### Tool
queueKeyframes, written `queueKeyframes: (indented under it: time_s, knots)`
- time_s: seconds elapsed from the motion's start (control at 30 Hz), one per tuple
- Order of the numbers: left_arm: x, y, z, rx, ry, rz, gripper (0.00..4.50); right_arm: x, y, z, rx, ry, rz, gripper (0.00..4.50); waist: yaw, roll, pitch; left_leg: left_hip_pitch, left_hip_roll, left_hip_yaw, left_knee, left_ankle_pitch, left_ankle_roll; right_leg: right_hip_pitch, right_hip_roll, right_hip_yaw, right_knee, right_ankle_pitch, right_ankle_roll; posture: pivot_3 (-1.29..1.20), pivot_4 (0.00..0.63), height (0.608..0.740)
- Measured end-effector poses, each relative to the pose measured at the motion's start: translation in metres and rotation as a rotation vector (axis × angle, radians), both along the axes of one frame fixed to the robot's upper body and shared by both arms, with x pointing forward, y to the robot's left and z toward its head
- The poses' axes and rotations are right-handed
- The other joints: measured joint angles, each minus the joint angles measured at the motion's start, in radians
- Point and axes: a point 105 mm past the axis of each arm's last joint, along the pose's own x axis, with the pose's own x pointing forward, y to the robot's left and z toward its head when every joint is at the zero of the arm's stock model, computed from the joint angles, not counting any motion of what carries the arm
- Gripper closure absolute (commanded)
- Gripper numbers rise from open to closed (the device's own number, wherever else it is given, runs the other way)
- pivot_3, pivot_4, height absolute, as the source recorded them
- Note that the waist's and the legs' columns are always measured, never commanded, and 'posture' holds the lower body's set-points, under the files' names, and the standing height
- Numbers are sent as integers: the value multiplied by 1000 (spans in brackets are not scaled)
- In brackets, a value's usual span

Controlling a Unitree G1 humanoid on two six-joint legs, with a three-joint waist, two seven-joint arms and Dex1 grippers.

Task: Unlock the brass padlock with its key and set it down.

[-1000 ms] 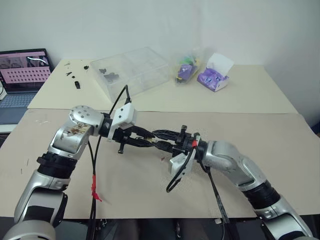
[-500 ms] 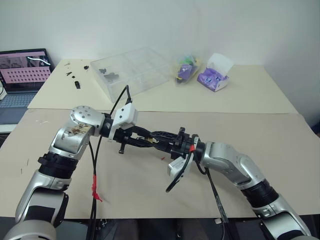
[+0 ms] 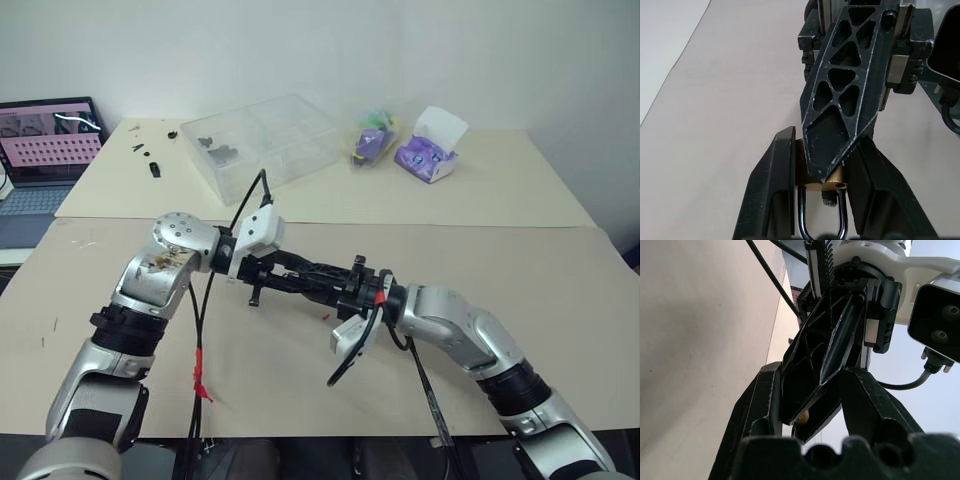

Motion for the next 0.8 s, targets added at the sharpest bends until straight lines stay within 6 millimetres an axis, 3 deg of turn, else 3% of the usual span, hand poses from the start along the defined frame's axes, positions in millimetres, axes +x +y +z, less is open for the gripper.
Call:
queueKeyframes:
  time_s: [0.2,0.33,0.8]
  knots:
    - [0,1,0,11,-3,-2,3650,0,0,-1,-4,-2,-2,2458,0,0,0,0,0,0,0,0,0,0,0,0,0,0,0,0,150,740]
    - [0,3,2,0,-12,-4,3650,1,-1,0,13,3,-6,3430,0,0,0,0,0,0,0,0,0,0,0,0,0,0,0,0,150,740]
    - [-1,4,5,-9,-25,-6,3650,0,-1,3,36,4,-1,3500,0,0,0,0,0,0,0,0,0,0,0,0,0,0,0,0,150,740]
